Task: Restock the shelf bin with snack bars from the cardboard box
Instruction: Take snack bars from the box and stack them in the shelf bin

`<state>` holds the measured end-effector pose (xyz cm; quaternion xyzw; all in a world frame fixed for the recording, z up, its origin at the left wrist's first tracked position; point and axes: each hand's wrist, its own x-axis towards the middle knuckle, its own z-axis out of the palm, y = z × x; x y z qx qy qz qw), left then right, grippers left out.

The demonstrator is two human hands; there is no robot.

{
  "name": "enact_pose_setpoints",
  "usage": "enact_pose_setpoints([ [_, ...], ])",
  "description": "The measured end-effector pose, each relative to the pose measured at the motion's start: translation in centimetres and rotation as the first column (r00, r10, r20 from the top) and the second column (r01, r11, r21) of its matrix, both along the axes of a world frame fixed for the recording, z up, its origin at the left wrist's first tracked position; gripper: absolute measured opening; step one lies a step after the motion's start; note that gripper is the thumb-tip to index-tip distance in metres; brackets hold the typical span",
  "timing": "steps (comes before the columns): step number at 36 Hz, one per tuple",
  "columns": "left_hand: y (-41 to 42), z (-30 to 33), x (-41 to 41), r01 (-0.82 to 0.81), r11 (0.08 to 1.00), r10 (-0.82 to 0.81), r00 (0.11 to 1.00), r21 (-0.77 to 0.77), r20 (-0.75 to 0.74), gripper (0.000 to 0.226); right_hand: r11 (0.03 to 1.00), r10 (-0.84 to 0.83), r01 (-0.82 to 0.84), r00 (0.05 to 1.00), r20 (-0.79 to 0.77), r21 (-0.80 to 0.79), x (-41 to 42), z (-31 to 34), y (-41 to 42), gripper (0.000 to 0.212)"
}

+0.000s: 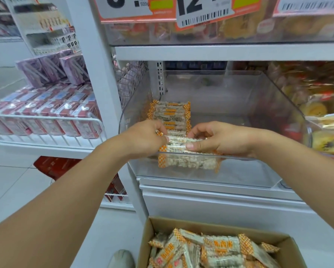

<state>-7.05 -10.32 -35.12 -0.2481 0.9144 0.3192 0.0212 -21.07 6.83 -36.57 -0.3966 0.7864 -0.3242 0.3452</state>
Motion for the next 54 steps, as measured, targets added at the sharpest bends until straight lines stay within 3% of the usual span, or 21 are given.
enact_pose_setpoints([
  [4,0.3,0.0,-0.2,-0.007,0.999,0.008,0.999,-0.038,0.031,0.013,1.000,0.005,-0.005,0.999,0.034,0.008,0.1,0.1,0.1,0.033],
  [10,0.6,0.2,-0.3,-0.008,0.999,0.012,0.997,-0.048,0.073,0.022,0.994,-0.035,0.021,0.991,0.127,0.111,0.7,0.8,0.1,0.034],
  [13,0.6,0.5,-0.1,-0.001,0.999,0.004,0.998,-0.052,0.062,0.032,0.991,-0.039,0.021,0.990,0.135,0.135,0.8,0.9,0.2,0.035],
  [16,0.6,0.5,-0.3,-0.001,0.998,0.012,0.987,-0.064,0.159,0.051,0.992,-0.042,0.021,0.986,0.164,0.127,0.9,0.7,0.5,0.034],
  [23,0.2,0.5,-0.9,-0.223,0.964,0.207,0.971,0.142,0.120,0.065,0.991,-0.016,-0.022,0.963,0.268,0.135,1.1,0.6,0.9,0.062],
  [28,0.0,0.6,-0.7,-0.298,0.916,0.292,0.954,0.269,0.063,0.062,0.987,0.010,-0.034,0.989,0.150,0.159,0.7,0.8,1.3,0.054],
  [36,0.6,0.9,-0.3,-0.257,0.907,0.268,0.963,0.334,0.012,0.042,0.950,0.092,-0.091,0.996,0.012,0.298,-2.6,2.1,4.0,0.055],
  [42,0.3,0.3,-0.5,-0.222,0.936,0.222,0.975,0.274,0.032,0.041,0.930,0.107,-0.089,0.994,-0.031,0.357,-2.7,2.6,4.2,0.061],
  [45,0.6,0.5,-0.1,-0.147,0.976,0.128,0.984,0.160,0.122,0.054,0.926,0.115,-0.095,0.993,-0.031,0.365,-3.0,2.3,4.2,0.061],
  [47,1.2,0.7,0.1,-0.107,0.990,0.088,0.977,0.089,0.193,0.051,0.927,0.118,-0.099,0.993,-0.031,0.363,-3.1,2.2,4.2,0.060],
  [51,2.1,0.6,-0.6,-0.154,0.988,0.145,0.952,0.013,0.271,0.046,0.929,0.112,-0.092,0.993,-0.036,0.359,-3.3,2.0,4.2,0.061],
  [54,1.8,0.5,-0.9,-0.064,0.995,0.086,0.944,-0.080,0.318,0.054,0.925,0.126,-0.093,0.990,-0.067,0.369,-3.6,1.9,4.2,0.062],
])
